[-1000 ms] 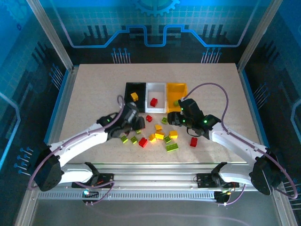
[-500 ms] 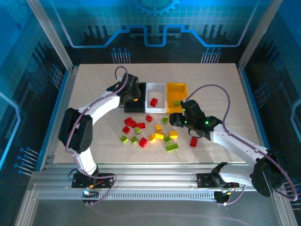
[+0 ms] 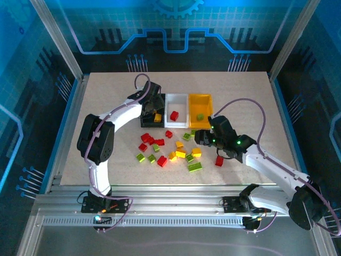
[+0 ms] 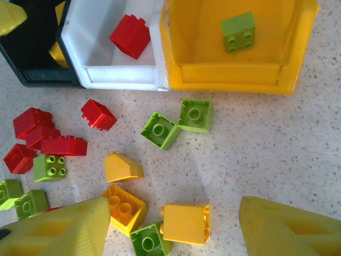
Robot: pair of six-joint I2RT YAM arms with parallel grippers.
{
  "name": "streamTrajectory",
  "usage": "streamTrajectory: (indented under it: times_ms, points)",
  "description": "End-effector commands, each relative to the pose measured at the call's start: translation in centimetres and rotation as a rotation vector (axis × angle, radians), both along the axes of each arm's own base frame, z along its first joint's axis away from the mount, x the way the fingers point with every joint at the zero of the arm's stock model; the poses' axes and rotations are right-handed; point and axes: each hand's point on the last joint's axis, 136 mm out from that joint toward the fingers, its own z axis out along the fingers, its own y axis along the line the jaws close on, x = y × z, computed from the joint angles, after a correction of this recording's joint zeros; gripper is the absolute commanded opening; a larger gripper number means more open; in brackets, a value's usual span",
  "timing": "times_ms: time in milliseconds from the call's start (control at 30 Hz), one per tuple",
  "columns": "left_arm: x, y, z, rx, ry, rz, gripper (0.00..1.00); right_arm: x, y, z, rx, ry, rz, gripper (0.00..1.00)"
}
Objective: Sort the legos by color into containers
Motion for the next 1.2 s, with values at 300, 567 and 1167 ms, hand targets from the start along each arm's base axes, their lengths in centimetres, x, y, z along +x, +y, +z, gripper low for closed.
streamTrajectory:
  times_ms: [300, 567, 1167]
  points:
    - [-6.8, -5.1, 13.9, -0.179, -0.282, -0.202, 0.99, -1.0, -1.1, -0.8, 0.005, 0.045, -0.035, 0.69]
    - [-17.3, -6.8, 11.3, -0.273, -0.281, -0.345, 0.99, -2.9, -3.4, -3.7, -0.091, 0.159, -0.087, 0.69]
    - [-25.0, -3.1, 2.5, -0.334, -0.121, -0.296, 0.99, -5.9, -7.8, -11.3, -0.149, 0.451, -0.283, 0.71]
